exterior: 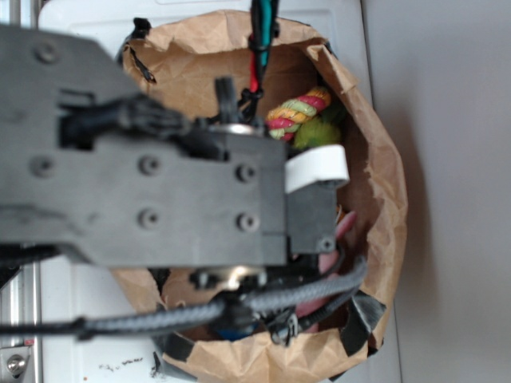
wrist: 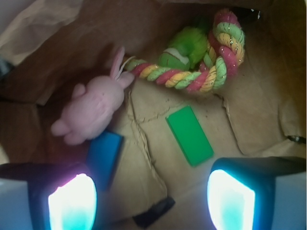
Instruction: Grab the blue block.
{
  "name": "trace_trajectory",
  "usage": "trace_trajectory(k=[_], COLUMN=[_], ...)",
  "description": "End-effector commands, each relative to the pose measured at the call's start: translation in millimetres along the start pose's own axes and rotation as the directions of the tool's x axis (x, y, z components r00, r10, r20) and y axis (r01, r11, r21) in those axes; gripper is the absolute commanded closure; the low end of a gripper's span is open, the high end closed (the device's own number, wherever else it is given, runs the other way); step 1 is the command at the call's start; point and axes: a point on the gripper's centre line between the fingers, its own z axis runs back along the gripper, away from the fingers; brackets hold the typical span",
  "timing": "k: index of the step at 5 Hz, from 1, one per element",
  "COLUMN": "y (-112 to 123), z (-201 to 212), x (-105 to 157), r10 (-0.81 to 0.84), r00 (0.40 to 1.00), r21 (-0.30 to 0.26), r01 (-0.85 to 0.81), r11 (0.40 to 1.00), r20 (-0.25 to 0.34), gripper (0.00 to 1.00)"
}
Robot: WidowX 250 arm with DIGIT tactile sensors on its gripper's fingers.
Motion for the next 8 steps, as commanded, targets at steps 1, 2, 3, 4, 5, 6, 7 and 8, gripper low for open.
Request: trace_trajectory(k=[1, 2, 3, 4, 5, 6, 7, 8], y=[5.8, -0.1, -0.1, -0.1, -0.1, -0.1, -0.9, -8.9], z=[-23.3, -29.6, -29.6, -29.6, -29.6, -29.6, -49.4, -66.0], x=[-22.1, -27.8, -27.8, -27.8, -27.8, -27.8, -24.0, -17.8], r10=[0.002, -0.031, -0.031, -0.031, -0.031, -0.031, -0.026, -0.03], r00=[0.999, 0.999, 0.999, 0.999, 0.999, 0.999, 0.999, 0.999], r21=[-0.002, -0.019, -0.019, -0.019, -0.019, -0.019, -0.007, 0.018], r01=[-0.001, 0.031, 0.031, 0.031, 0.031, 0.031, 0.026, 0.029], r11=[1.0, 0.999, 0.999, 0.999, 0.999, 0.999, 1.0, 0.999], r20=[0.037, 0.008, 0.008, 0.008, 0.008, 0.008, 0.019, 0.03], gripper=[0.0, 0.0, 0.0, 0.0, 0.0, 0.0, 0.0, 0.0])
